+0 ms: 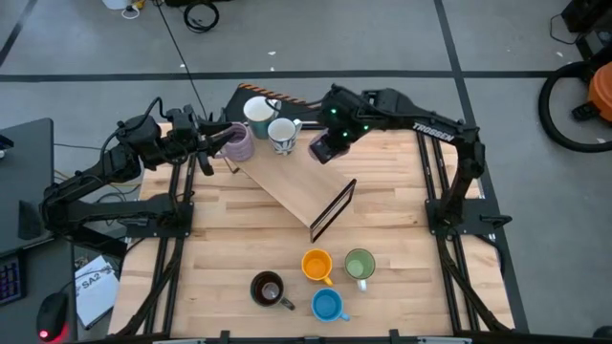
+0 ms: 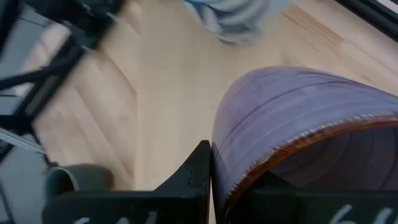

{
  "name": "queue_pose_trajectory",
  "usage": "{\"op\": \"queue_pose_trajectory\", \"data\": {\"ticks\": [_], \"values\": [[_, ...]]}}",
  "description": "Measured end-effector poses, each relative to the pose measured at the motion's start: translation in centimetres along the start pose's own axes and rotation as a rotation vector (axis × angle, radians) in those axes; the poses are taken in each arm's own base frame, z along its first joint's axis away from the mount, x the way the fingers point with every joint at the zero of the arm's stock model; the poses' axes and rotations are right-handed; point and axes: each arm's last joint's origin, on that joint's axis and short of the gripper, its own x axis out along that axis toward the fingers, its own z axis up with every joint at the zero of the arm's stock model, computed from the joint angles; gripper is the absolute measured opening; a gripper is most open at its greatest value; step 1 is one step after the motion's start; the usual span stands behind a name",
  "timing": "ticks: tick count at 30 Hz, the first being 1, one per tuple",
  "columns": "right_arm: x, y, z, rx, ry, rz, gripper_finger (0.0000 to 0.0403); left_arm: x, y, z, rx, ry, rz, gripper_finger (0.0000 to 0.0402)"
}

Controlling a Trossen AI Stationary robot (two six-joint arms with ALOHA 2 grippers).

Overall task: Place coffee mugs
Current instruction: Put the purple patterned mug on the shelf

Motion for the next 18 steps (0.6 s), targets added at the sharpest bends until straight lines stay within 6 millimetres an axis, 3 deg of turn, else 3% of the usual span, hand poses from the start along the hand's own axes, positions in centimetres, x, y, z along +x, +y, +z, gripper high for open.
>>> {"op": "queue_pose_trajectory", "data": {"ticks": [18], "values": [[0.0,4.6,-1.5,0.019,-0.058,0.132,0.0029,0.0,0.0,0.0,0.0,-0.001,0.0,0.0133]]}}
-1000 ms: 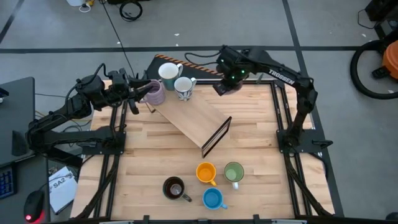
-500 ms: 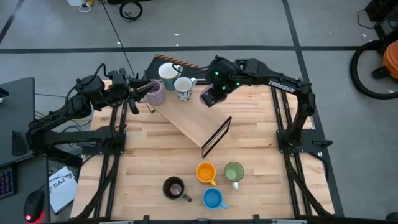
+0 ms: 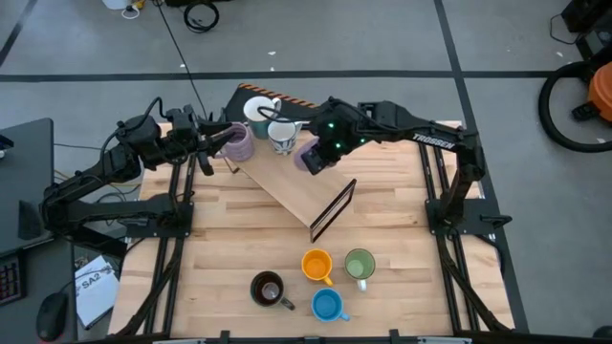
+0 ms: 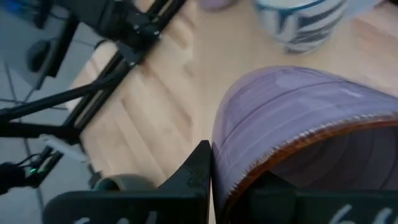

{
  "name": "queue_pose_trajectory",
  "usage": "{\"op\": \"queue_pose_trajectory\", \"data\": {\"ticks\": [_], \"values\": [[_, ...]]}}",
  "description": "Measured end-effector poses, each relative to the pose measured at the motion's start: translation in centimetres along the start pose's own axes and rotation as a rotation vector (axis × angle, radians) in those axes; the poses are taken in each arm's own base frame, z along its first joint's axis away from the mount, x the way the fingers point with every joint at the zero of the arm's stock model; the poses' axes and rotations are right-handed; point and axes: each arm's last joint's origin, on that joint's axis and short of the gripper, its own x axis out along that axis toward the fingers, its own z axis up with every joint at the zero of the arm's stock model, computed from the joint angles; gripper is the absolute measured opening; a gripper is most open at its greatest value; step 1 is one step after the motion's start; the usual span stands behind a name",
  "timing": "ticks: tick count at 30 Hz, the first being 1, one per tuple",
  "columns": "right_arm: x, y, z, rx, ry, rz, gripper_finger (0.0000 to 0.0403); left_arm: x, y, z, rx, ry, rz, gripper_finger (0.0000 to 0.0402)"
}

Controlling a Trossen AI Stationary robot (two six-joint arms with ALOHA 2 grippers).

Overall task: Place coffee mugs
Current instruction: Put the purple patterned mug on the shelf

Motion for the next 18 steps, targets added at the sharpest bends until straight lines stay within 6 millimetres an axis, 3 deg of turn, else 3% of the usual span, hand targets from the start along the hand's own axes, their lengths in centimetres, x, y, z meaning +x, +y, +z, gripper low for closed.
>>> {"op": "queue_pose_trajectory", "data": {"ticks": [4,7,18], "values": [[-0.9,1.3,0.2,-0.022,-0.04,0.032,0.0028,0.0,0.0,0.0,0.0,-0.001,0.0,0.0133],[-0.5,0.7,0.2,-0.035,0.011,-0.056,0.0028,0.0,0.0,0.0,0.0,-0.004,0.0,0.0133],[5.2,-1.5,1.0,-0.087,0.185,-0.151,0.0028,0.0,0.0,0.1,-0.007,-0.009,-0.002,0.0133]]}}
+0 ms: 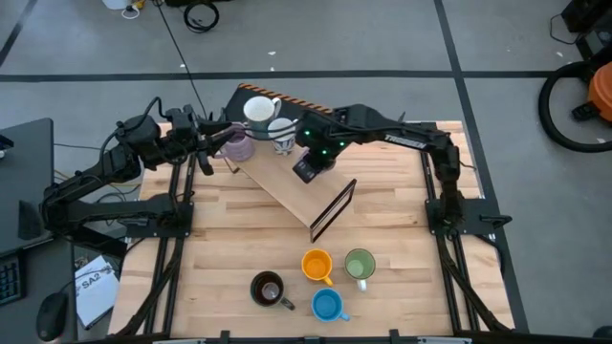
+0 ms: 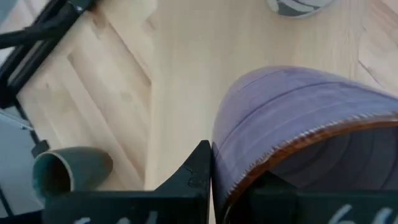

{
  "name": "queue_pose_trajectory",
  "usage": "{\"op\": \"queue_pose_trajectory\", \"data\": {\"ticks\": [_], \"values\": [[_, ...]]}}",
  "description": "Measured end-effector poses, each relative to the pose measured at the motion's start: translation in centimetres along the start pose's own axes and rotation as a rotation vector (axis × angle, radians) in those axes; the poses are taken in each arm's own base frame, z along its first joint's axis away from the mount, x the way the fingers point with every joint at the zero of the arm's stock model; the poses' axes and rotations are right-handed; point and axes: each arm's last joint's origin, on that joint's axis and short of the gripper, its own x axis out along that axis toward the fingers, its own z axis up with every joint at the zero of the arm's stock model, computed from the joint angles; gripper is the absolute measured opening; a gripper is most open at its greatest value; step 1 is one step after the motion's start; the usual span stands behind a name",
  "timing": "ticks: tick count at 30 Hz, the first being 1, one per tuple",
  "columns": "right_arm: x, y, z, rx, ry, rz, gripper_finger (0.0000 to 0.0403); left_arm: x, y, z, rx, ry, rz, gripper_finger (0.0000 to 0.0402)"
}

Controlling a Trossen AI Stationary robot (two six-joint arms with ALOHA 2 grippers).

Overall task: Place coffee mugs
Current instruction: Put the purple patterned mug on the shelf

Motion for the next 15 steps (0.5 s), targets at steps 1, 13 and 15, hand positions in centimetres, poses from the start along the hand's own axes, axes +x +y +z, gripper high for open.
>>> {"op": "queue_pose_trajectory", "data": {"ticks": [1,13,15], "values": [[0.3,-0.1,0.1,-0.003,0.003,-0.008,0.0028,0.0,0.0,0.0,0.0,0.001,0.0,0.0133],[0.8,-1.1,0.7,-0.033,-0.006,-0.07,0.0031,0.0,0.0,0.0,-0.003,0.001,0.0,0.0133],[0.9,-1.3,0.8,-0.04,-0.01,-0.073,0.0032,0.0,0.0,0.0,-0.003,0.001,0.0,0.0133]]}}
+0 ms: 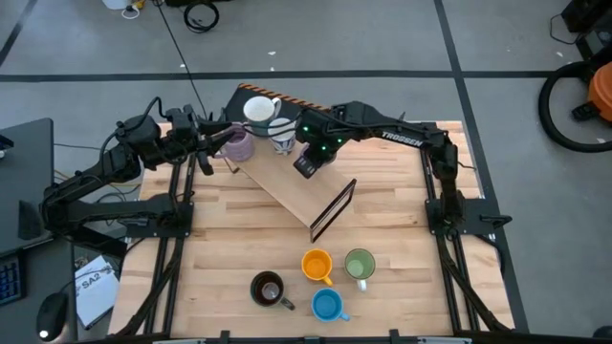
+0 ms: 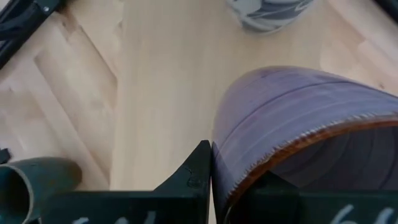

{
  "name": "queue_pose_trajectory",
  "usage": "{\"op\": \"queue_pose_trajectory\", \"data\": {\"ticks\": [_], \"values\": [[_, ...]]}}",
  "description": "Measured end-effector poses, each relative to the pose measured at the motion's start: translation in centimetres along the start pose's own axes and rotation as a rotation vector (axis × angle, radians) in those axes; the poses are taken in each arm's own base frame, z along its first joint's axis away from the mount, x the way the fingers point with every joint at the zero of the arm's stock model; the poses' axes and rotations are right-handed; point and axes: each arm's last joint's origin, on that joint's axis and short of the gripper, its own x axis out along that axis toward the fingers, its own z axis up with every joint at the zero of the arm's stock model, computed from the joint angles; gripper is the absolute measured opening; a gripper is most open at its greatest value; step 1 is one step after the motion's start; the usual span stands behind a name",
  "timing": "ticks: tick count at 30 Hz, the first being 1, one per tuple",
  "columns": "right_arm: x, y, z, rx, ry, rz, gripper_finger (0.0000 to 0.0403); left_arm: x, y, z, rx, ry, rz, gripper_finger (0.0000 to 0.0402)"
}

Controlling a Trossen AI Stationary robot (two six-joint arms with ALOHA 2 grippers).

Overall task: Place coffee mugs
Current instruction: Put the purple patterned mug on the shelf

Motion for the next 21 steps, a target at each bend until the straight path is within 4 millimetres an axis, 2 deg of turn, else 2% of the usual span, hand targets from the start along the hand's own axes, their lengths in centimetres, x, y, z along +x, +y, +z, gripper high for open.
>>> {"op": "queue_pose_trajectory", "data": {"ticks": [4,21], "values": [[0.57,-0.33,0.02,-0.01,0.011,-0.006,0.0033,0.0,0.0,0.0,0.0,0.0,0.0,0.0133],[0.44,-0.82,0.28,-0.008,0.014,0.009,0.0034,0.0,0.0,0.0,0.009,0.0,0.0,0.0133]]}}
